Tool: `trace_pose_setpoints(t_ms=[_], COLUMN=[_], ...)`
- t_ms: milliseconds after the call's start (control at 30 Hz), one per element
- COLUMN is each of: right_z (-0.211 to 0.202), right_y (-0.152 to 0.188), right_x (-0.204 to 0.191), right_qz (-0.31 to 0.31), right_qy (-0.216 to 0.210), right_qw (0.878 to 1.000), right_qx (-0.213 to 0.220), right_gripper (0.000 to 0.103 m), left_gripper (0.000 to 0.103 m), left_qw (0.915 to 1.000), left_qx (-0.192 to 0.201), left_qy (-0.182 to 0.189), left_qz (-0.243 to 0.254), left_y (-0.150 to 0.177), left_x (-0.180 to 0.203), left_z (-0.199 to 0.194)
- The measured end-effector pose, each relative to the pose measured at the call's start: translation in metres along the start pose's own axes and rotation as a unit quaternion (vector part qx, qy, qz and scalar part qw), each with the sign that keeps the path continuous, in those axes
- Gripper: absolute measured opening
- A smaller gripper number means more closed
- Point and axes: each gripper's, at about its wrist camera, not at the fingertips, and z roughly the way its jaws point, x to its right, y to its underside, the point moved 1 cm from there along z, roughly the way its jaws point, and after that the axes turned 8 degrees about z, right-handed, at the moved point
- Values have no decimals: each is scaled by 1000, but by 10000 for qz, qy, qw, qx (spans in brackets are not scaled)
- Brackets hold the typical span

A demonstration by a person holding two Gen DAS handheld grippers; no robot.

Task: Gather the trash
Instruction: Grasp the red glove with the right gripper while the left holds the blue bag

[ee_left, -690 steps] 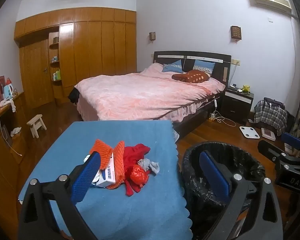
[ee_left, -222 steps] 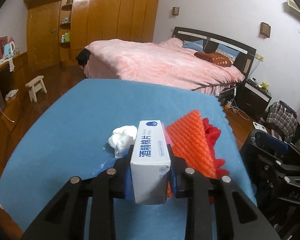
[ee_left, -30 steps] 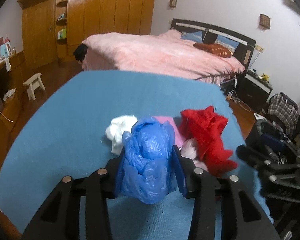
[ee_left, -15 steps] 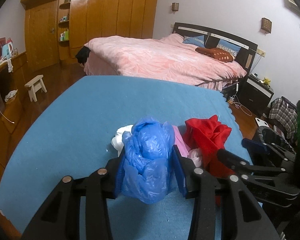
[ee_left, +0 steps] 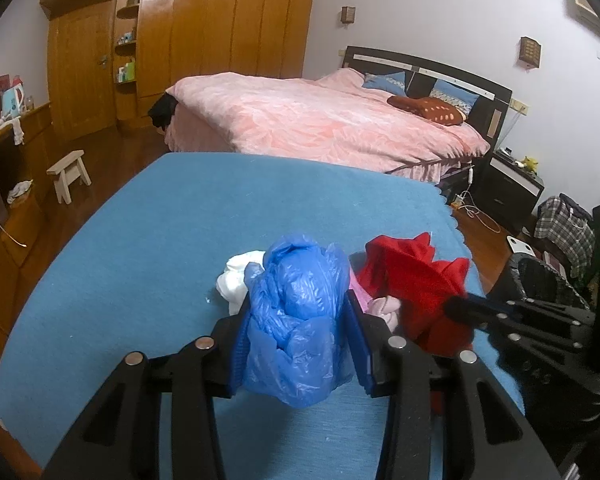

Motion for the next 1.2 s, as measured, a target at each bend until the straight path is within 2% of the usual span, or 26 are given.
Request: trace_pose_setpoints(t_ms=[167, 267, 300, 333, 433, 700, 800, 867, 933, 1000, 1067, 1100, 1133, 1200], right_z=[-15, -14, -12, -10, -6, 3, 4, 7, 11, 15, 20, 21, 21, 15], right_y=[0, 3, 6, 8, 16, 25, 20, 17, 16, 15, 15, 15, 15, 14], right_x=[5, 8, 9, 11, 15, 16, 14, 13, 13, 12, 11, 10, 9, 7], right_qz=[33, 79, 119, 153, 204, 267, 268, 263, 299, 292, 208, 185, 159, 108], right_qy=[-54, 0, 25, 43, 150, 167, 167, 225, 230, 209, 120, 85, 32, -17], right_qw=[10000, 10000, 9999, 9998, 9995, 9990, 9991, 9991, 9989, 9989, 9988, 9987, 9986, 9990], right_qx=[48, -28, -103, -147, -211, -311, -270, -259, -280, -317, -427, -471, -496, -443], right_gripper=[7, 12, 15, 24, 35, 36, 48, 59, 59, 55, 27, 19, 6, 5], left_gripper=[43, 43, 43, 43, 43, 43, 43, 43, 43, 43, 43, 43, 43, 43], left_qw=[10000, 9999, 9999, 9999, 9999, 9998, 9998, 9998, 9998, 9999, 9999, 9999, 9999, 9999], left_qx=[34, -9, -26, -43, -78, -135, -144, -146, -151, -152, -147, -142, -135, -109], left_qy=[74, 116, 123, 131, 132, 87, 71, 62, 52, 46, 41, 39, 38, 30], left_qz=[33, 54, 59, 63, 79, 83, 80, 75, 69, 64, 63, 62, 62, 64], left_y=[-1, 0, 0, 1, 3, 7, 6, 6, 6, 6, 5, 5, 4, 4], left_x=[5, 11, 11, 11, 12, 11, 13, 12, 12, 11, 11, 10, 10, 9], left_z=[-4, -2, -1, -1, 1, 4, 5, 5, 6, 6, 6, 5, 4, 2])
